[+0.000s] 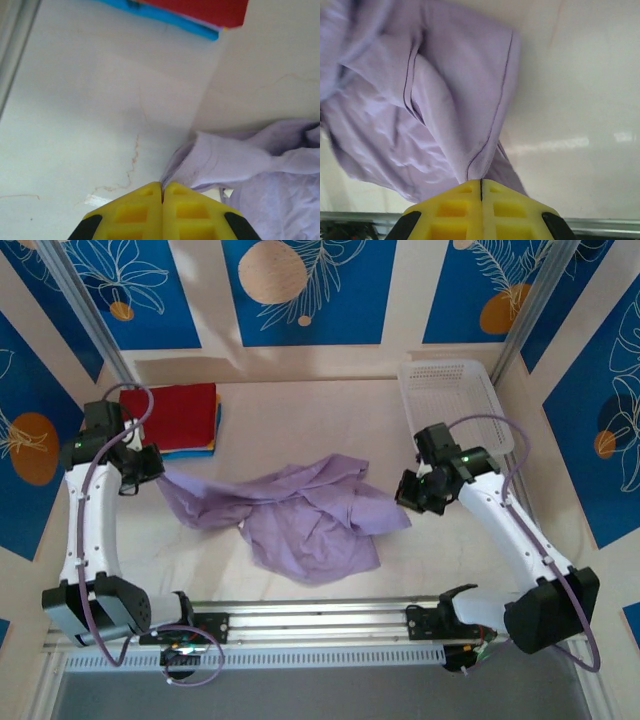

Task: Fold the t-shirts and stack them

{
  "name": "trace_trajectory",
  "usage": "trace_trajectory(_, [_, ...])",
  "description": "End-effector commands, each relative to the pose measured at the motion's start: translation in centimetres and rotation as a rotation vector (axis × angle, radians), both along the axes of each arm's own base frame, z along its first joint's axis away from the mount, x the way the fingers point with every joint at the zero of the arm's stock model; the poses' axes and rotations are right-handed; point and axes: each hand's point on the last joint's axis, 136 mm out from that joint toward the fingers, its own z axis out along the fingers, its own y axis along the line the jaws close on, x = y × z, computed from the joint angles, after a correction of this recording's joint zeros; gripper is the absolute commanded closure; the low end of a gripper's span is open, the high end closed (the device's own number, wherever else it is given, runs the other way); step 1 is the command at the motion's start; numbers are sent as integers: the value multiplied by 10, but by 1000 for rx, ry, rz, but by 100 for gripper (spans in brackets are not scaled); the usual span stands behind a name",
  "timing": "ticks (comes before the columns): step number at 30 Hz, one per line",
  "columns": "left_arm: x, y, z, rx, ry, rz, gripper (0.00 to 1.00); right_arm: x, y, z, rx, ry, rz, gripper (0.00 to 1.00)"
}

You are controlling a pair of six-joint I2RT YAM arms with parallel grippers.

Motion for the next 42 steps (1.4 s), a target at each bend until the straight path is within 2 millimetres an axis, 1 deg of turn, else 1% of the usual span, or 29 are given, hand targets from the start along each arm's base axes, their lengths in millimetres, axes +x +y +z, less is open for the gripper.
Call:
trace_trajectory(1, [8,-4,-4,-37,-45,-20,100,0,19,-2,100,1,3,100])
trace_trajectory(3, [19,-10,0,-87,-66,-28,100,9,27,2,115,-9,33,100])
trace_trajectory(4, [27,-13,7,-107,-90,-31,100,16,30,7,123,-23,46,100])
trace_trajectory(5, [37,-15,18,-128,-125,-34,100,27,33,16,137,-49,56,100])
trace_trajectory(8, [67,-18,68,-172,-244,-41,100,62,43,53,187,-134,85,100])
trace_trajectory(10, [85,-17,110,-177,-333,-43,100,84,48,91,208,-214,95,100])
trace_trajectory(12, [94,-12,151,-149,-422,-43,100,97,49,131,210,-302,93,100])
trace_trajectory(13, [95,-10,171,-125,-463,-46,100,100,47,151,209,-349,87,100])
trace_trajectory(14, [95,-7,188,-97,-496,-54,100,100,45,166,207,-386,81,100])
trace_trajectory(15, [91,1,200,-44,-517,-28,100,98,40,182,202,-422,70,100])
trace_trajectory(16, [86,8,207,-3,-541,-5,100,92,35,195,196,-455,61,100])
trace_trajectory(17, [82,10,209,-3,-551,0,100,87,31,204,189,-477,59,100])
trace_trajectory(19, [72,18,197,-11,-529,37,100,69,18,212,161,-486,48,100])
trace_trajectory(20, [68,19,191,-13,-530,44,100,59,12,210,150,-470,42,100])
trace_trajectory(21, [63,20,181,-14,-531,52,100,48,7,201,135,-439,34,100])
trace_trajectory(23, [52,21,161,-6,-525,66,100,26,2,171,126,-357,17,100])
trace_trajectory(25, [37,24,129,-1,-472,83,100,3,5,121,146,-242,-13,100])
trace_trajectory(27, [24,23,99,-15,-412,81,100,-21,14,72,170,-114,-22,100])
trace_trajectory(28, [17,20,81,-29,-373,74,100,-33,16,47,152,-51,-22,100])
trace_trajectory(30, [5,15,51,-55,-295,68,100,-53,23,12,141,38,0,100])
trace_trajectory(31, [-1,11,38,-76,-264,66,100,-59,26,2,139,63,11,90])
trace_trajectory(32, [-4,8,28,-96,-249,65,100,-62,26,-2,126,68,17,75])
trace_trajectory(33, [-8,3,19,-120,-238,68,100,-61,26,-3,106,57,26,64])
trace_trajectory(34, [-11,0,11,-142,-229,70,100,-57,25,-1,88,41,36,57])
trace_trajectory(35, [-14,-3,5,-158,-223,77,100,-53,24,2,73,29,49,52])
trace_trajectory(36, [-17,-7,-1,-179,-217,82,100,-45,25,5,55,17,68,49])
trace_trajectory(39, [-22,-14,-17,-230,-209,98,100,-15,37,12,32,-12,137,49])
trace_trajectory(41, [-23,-20,-25,-271,-210,103,100,12,46,8,21,-30,165,49])
trace_trajectory(42, [-23,-23,-28,-292,-211,101,100,29,50,4,12,-36,170,49])
